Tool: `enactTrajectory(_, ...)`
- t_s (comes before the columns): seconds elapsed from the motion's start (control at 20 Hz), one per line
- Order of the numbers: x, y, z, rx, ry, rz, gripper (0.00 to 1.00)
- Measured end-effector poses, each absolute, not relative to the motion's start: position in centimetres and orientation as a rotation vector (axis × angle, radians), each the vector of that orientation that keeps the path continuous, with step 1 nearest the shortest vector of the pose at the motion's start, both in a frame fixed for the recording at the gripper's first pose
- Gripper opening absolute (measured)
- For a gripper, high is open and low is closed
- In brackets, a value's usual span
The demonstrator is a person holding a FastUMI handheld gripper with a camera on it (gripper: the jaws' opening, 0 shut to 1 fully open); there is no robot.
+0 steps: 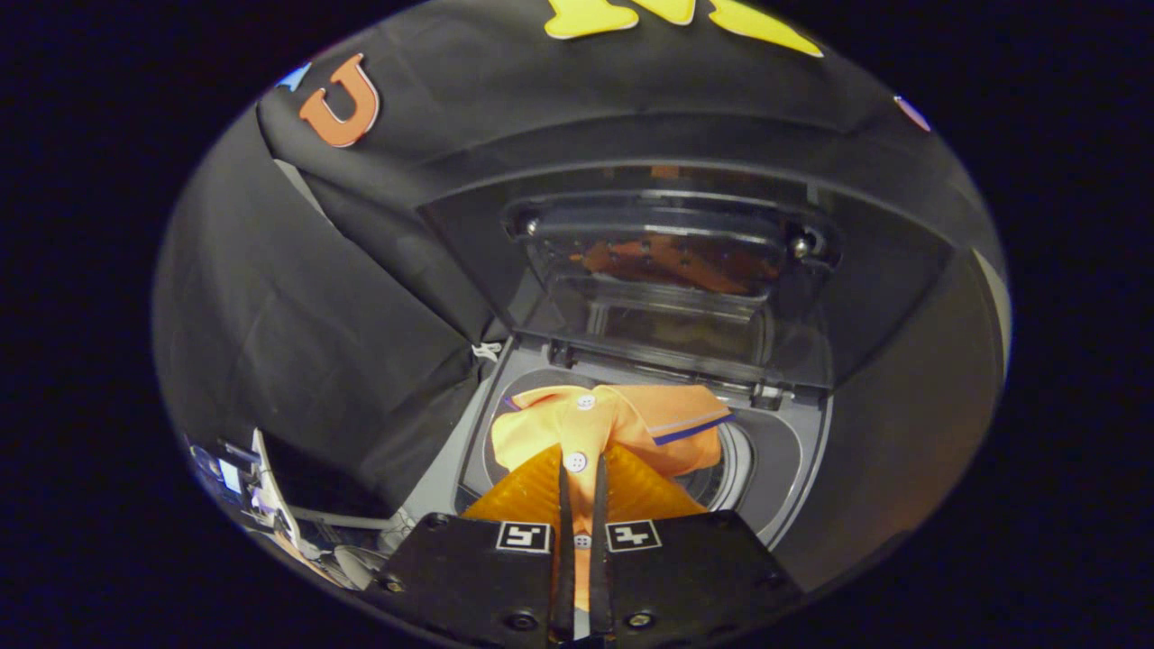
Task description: Put the clothes into the washing machine and then close the washing machine lid.
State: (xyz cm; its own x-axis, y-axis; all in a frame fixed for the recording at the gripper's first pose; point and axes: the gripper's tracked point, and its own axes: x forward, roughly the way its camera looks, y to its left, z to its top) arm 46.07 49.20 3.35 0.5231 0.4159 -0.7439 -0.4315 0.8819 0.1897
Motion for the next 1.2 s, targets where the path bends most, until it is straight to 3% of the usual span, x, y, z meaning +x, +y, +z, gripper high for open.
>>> enactTrajectory(0.65,47.6,47.9,-0.7,-0.011,0.94,0.332,0.1)
enactTrajectory(0.95,47.0,48.1,-1.4,-0.015,0.957,0.334,0.17)
enactTrajectory(1.0,46.8,48.2,-1.3,-0.009,0.962,0.341,0.2)
enactTrajectory(1.2,46.7,47.8,-0.5,-0.044,0.912,0.319,0.69)
